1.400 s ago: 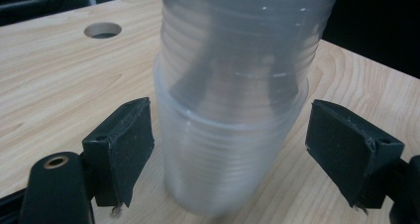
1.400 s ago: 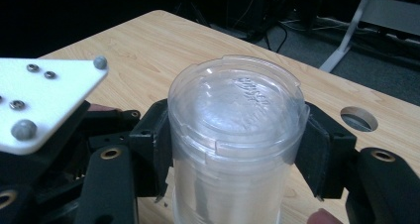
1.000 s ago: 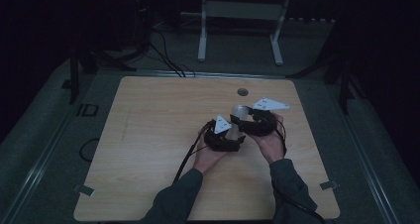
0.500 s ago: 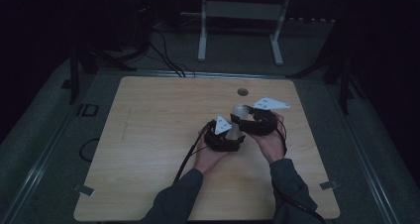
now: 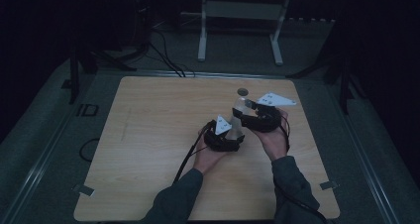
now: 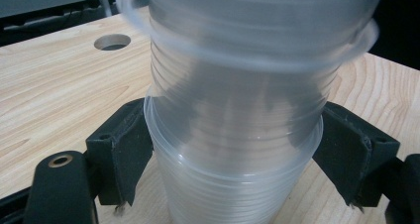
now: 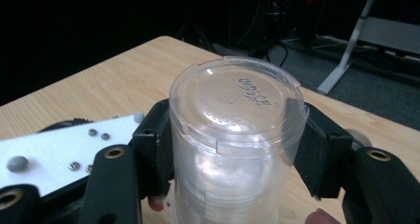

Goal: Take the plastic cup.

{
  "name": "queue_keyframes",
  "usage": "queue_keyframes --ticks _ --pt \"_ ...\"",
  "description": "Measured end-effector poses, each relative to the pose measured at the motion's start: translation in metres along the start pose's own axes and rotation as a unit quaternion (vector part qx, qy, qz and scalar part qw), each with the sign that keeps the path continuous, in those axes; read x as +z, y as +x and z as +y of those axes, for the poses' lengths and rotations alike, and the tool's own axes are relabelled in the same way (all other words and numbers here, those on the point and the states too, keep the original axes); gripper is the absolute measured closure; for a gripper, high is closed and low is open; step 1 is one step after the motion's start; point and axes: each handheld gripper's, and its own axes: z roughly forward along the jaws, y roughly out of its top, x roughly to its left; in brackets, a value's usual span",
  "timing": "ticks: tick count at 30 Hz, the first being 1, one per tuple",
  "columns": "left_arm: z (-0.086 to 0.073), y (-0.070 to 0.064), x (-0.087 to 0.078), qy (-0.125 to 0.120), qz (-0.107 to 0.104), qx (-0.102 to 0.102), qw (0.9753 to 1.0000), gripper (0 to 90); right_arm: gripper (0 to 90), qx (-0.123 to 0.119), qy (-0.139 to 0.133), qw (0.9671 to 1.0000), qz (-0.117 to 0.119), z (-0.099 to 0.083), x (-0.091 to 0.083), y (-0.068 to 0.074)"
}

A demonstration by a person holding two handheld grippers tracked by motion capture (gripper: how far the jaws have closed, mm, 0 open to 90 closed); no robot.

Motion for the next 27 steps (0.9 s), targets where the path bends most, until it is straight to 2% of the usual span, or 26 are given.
queue_keyframes --ticks 11,19,27 --pt "0.0 0.002 -0.002 0.001 0.006 -0.002 1.0 19.6 40.3 0.003 -0.025 0.9997 0.002 0.015 -0.013 -0.001" --pt "0.001 0.002 -0.002 0.002 0.008 -0.004 1.0 15.7 40.2 0.001 -0.044 0.999 0.004 0.026 -0.023 0.002" --pt "0.004 0.002 -0.016 -0.018 0.0 -0.012 0.9998 15.1 40.2 -0.005 -0.073 0.9973 0.011 0.038 -0.04 0.006"
